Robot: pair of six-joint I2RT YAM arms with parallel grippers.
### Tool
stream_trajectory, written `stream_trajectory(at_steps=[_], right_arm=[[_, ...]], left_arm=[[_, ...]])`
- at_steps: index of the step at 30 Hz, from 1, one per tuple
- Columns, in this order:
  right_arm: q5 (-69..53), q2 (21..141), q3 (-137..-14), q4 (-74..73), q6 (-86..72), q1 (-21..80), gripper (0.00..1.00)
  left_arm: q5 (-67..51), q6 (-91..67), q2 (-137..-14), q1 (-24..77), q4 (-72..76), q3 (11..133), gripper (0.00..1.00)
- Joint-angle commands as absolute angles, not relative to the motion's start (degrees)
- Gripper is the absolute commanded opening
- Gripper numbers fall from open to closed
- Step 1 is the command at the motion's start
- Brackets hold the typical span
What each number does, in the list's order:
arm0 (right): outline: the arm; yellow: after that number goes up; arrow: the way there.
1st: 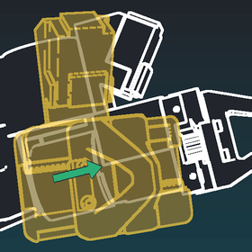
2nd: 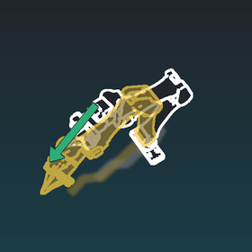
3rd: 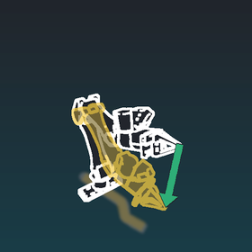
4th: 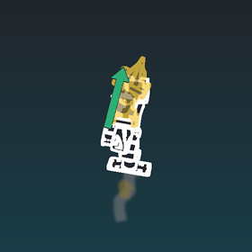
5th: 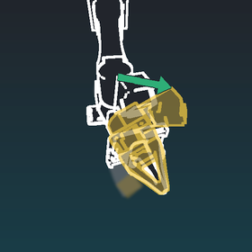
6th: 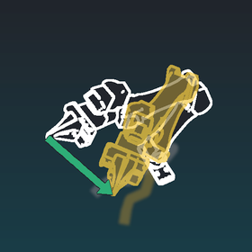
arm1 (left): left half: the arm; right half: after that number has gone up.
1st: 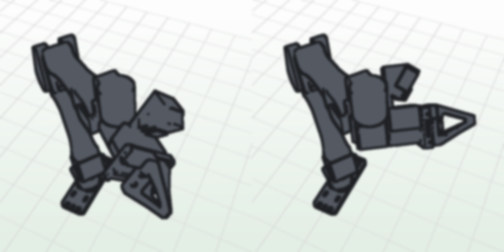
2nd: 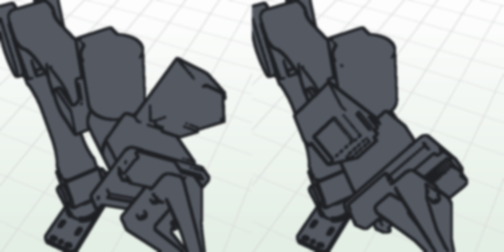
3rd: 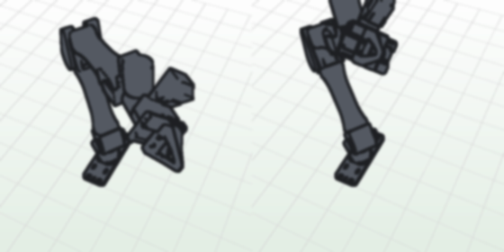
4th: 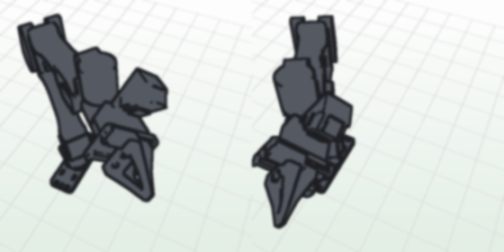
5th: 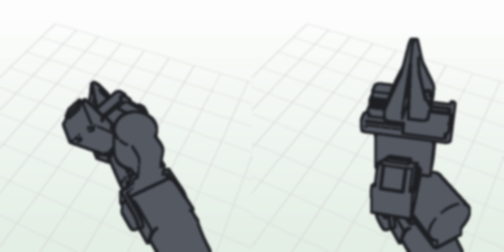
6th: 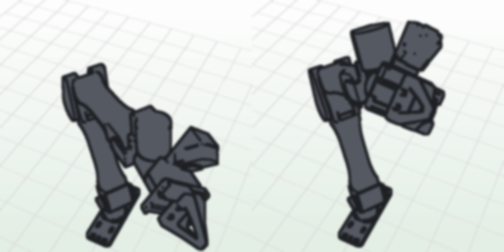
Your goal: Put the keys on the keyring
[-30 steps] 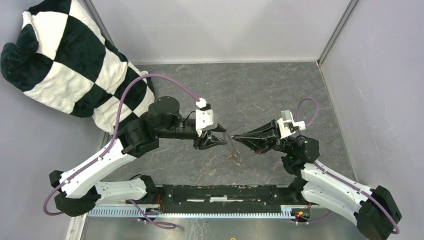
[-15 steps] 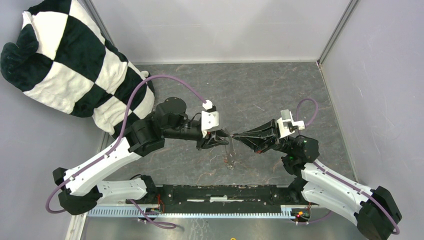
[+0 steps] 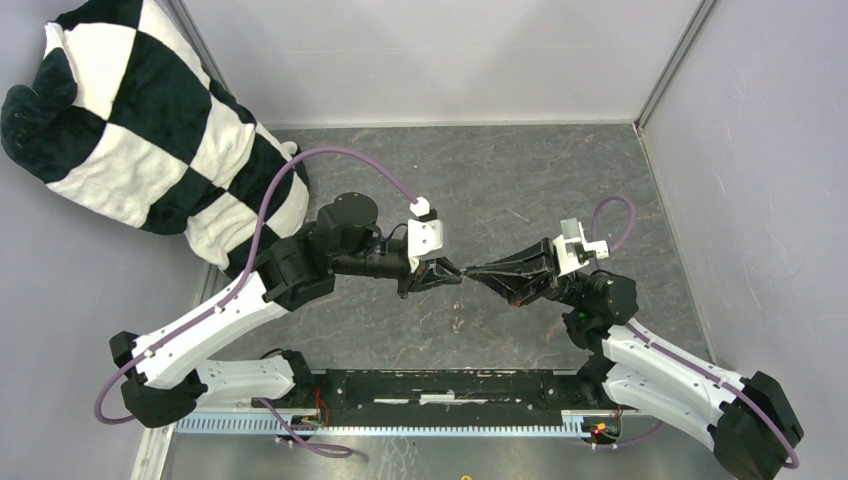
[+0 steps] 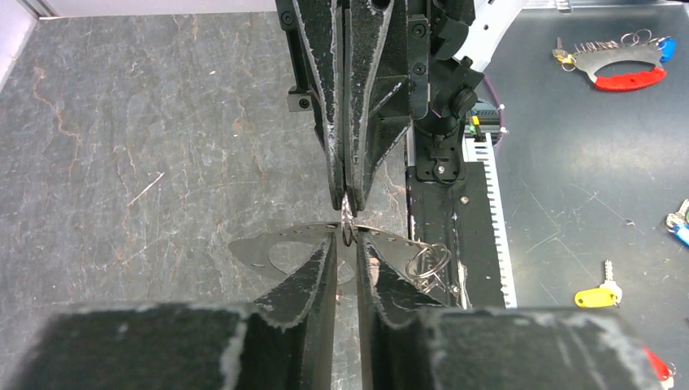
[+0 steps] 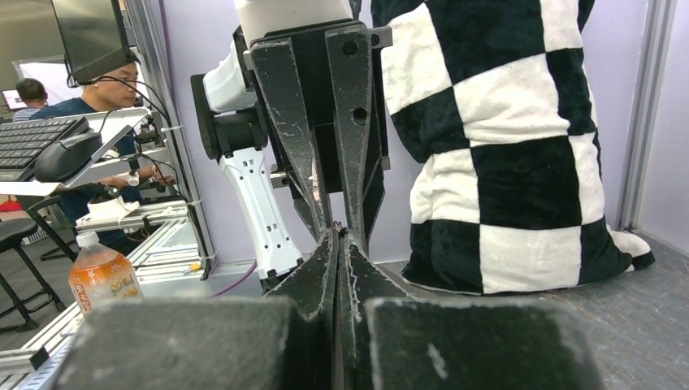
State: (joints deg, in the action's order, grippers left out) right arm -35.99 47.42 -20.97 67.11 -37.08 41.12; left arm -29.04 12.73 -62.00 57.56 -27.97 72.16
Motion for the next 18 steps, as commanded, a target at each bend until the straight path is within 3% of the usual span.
stream_trajectory(at_steps=[1, 6, 15, 18], right_arm=[[-35.8, 47.4, -22.0, 70.1, -37.1, 41.1, 0.01], [-37.3, 48.3, -23.2, 67.6, -36.3, 41.1, 0.01], [-40.8, 46.2, -28.2, 46.7, -26.6, 41.1, 0.06], [-41.7, 45.9, -28.1, 46.3, -26.9, 41.1, 0.01]], left_arm=[[-29.3, 10.7, -61.8, 57.4, -25.0, 73.2, 0.18], [-29.1, 11.1, -61.6, 57.4, -25.1, 73.0, 0.03], [-28.2, 14.4, -61.4, 57.4, -28.7, 73.6, 0.02], [-27.3, 13.4, -61.2, 57.4, -27.8, 73.1, 0.02]])
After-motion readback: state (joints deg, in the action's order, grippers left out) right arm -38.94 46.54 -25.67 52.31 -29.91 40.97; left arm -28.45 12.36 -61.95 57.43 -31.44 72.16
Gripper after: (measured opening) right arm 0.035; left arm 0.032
